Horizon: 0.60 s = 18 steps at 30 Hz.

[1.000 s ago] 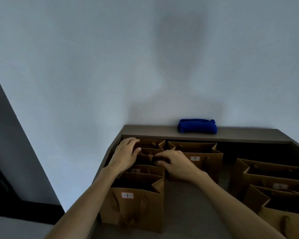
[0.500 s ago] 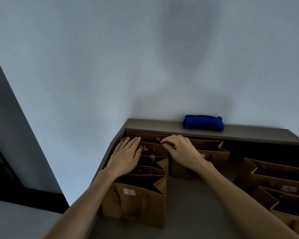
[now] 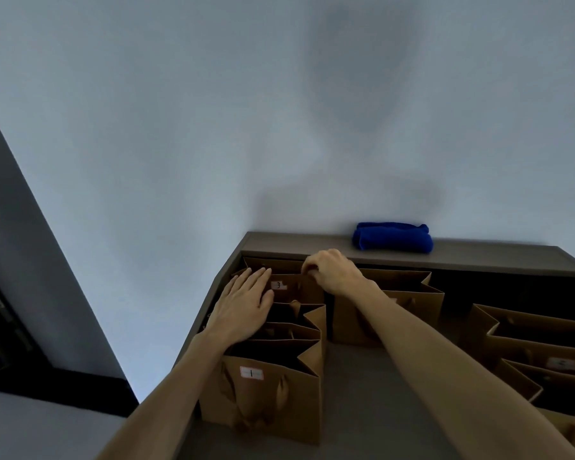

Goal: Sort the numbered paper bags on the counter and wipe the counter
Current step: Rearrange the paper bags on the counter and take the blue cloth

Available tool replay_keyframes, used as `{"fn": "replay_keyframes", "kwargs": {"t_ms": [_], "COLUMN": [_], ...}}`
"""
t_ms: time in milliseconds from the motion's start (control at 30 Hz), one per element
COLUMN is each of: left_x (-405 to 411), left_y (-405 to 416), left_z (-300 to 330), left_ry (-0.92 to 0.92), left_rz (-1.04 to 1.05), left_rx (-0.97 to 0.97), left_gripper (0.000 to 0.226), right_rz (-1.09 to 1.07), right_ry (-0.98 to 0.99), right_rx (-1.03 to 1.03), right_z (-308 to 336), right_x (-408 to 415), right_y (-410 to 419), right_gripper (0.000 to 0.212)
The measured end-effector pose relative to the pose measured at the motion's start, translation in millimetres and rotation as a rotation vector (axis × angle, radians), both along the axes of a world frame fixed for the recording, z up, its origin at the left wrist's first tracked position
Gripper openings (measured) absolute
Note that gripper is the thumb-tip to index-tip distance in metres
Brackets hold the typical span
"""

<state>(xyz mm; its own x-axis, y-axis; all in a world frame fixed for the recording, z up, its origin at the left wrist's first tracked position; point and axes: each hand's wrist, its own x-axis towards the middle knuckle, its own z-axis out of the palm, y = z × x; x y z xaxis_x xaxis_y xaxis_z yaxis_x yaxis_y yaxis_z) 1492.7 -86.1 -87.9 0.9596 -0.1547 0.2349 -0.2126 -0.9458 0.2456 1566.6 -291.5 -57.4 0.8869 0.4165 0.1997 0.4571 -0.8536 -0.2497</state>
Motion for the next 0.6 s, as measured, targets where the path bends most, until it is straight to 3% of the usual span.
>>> {"fn": "replay_keyframes", "kwargs": {"t_ms": [400, 600], "left_x": [10, 19], "left_y": [-6, -7], "left_z": [4, 13], "left_ry": [0.060, 0.134], "left_rz": [-0.024, -0.075], "left_rx": [0.054, -0.109], "left_gripper": [0.044, 0.031], "right_rz": [0.092, 0.020], "right_ry": [0.001, -0.027], "right_rx": [0.109, 0.188], "right_z": [-1, 9], "right_x": [-41, -69], "right_y": [-27, -99], "right_gripper": [0.025, 0.021]}}
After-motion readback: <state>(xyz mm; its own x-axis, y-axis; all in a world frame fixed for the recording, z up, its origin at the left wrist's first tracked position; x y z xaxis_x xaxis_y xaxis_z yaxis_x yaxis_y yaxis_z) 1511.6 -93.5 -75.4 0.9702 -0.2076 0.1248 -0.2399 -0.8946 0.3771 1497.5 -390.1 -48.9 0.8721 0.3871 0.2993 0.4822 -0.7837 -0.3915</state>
